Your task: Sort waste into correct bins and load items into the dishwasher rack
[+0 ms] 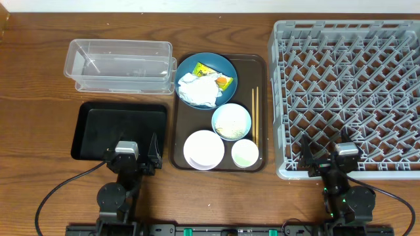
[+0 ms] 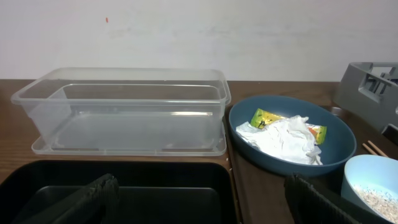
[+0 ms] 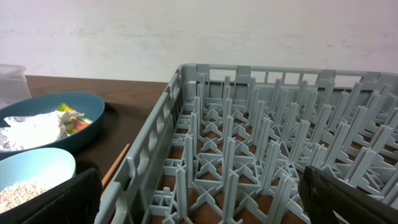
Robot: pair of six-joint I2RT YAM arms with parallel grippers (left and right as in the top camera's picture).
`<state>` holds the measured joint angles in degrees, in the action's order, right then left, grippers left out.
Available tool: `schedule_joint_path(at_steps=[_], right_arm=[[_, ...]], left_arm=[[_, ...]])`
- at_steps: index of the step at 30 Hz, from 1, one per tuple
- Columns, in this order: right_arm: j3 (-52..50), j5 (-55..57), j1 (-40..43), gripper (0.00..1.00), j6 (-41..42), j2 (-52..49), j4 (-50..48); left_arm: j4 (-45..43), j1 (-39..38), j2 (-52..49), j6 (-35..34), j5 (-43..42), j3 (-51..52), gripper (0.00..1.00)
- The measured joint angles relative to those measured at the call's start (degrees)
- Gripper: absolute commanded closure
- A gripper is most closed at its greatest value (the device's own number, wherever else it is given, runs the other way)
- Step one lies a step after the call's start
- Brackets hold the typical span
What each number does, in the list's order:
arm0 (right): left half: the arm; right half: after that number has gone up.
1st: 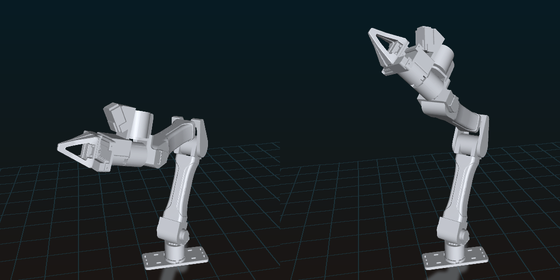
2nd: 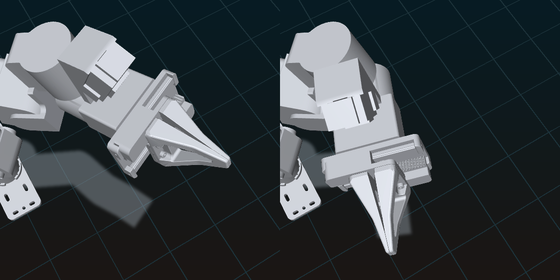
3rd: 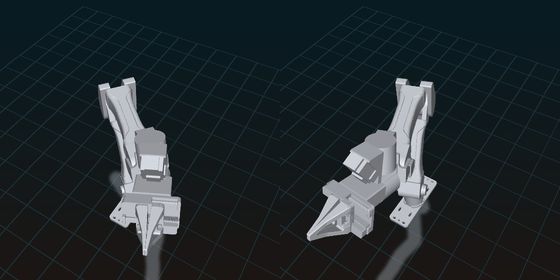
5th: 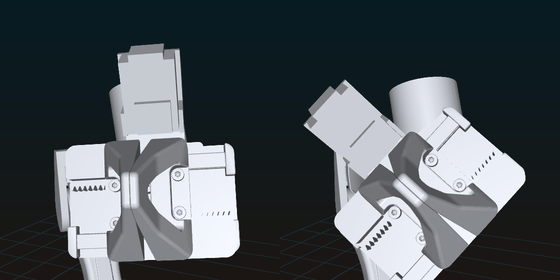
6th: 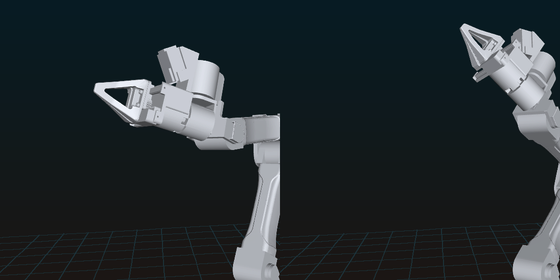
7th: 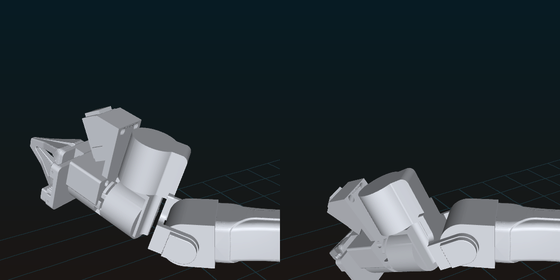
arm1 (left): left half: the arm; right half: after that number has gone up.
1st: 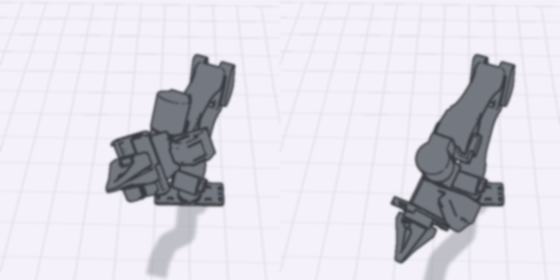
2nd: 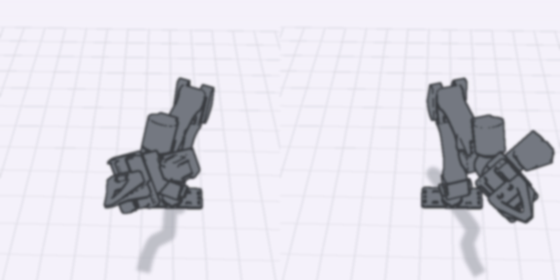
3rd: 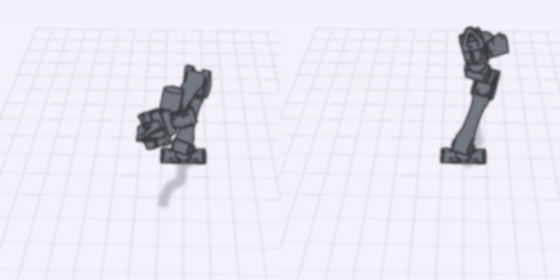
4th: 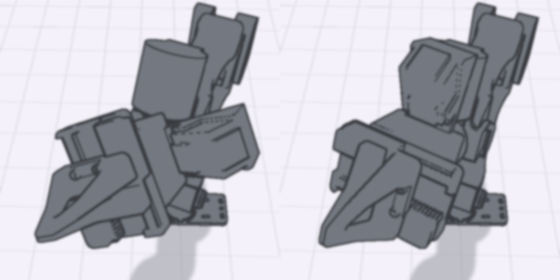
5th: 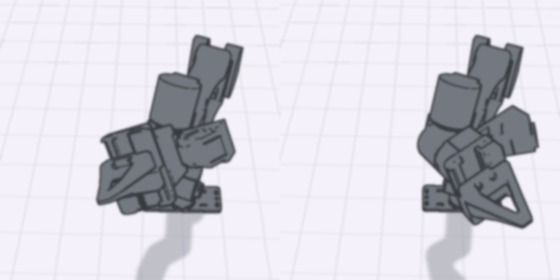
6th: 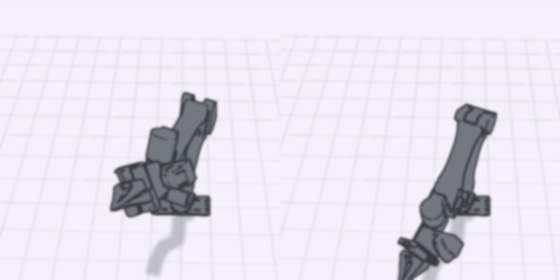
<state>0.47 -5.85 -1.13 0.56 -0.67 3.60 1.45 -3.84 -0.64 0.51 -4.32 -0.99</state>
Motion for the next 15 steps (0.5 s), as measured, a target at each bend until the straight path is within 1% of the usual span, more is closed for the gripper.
schedule_joint_path(at_steps=[10,12,15], right_arm=[[-0.04,-1.55,0.00,0.01,0.02,0.00,-3.48],[-0.04,-2.38,0.00,0.01,0.02,0.00,-3.87],[-0.04,-3.61,0.00,0.01,0.02,0.00,-4.42]], left_arm=[[-0.55,0.00,0.00,0.00,-0.26,0.00,0.12],[-1.22,0.00,0.00,0.00,-0.98,0.02,0.12],[-4.59,0.00,-0.04,0.00,-2.10,0.28,0.12]])
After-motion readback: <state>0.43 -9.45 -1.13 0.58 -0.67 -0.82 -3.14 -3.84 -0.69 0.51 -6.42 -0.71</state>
